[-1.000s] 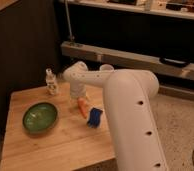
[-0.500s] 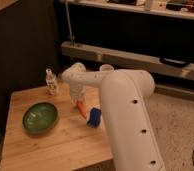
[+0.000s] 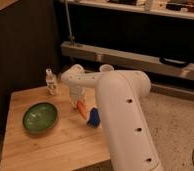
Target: Drag the pepper across the table
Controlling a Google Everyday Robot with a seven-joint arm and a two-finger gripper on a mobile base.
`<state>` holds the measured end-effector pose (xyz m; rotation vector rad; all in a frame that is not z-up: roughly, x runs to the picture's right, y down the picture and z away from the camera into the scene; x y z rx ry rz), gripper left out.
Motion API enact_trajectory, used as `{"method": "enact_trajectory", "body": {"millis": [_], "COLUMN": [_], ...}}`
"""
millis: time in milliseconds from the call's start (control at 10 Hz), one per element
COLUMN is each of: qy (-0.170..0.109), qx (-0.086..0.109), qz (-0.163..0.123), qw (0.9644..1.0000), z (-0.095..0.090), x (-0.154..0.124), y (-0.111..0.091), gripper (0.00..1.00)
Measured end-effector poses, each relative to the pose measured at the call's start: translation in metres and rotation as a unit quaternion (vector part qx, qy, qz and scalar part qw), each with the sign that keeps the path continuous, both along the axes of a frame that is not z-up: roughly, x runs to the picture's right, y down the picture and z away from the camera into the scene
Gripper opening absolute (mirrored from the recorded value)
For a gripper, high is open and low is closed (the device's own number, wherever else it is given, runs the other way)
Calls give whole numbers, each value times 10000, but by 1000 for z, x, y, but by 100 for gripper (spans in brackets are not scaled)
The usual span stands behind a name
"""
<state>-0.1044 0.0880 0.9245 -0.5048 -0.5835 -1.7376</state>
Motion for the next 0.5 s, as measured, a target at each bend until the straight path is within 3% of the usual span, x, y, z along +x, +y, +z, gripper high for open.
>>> {"method": "enact_trajectory", "body": {"millis": [200, 500], "qy": [27, 21], "qx": [71, 129], "qz": [-37, -80], "qw": [10000, 9999], "z": [-4, -8], "x": [0, -2], "y": [-4, -8], "gripper": [27, 27]}}
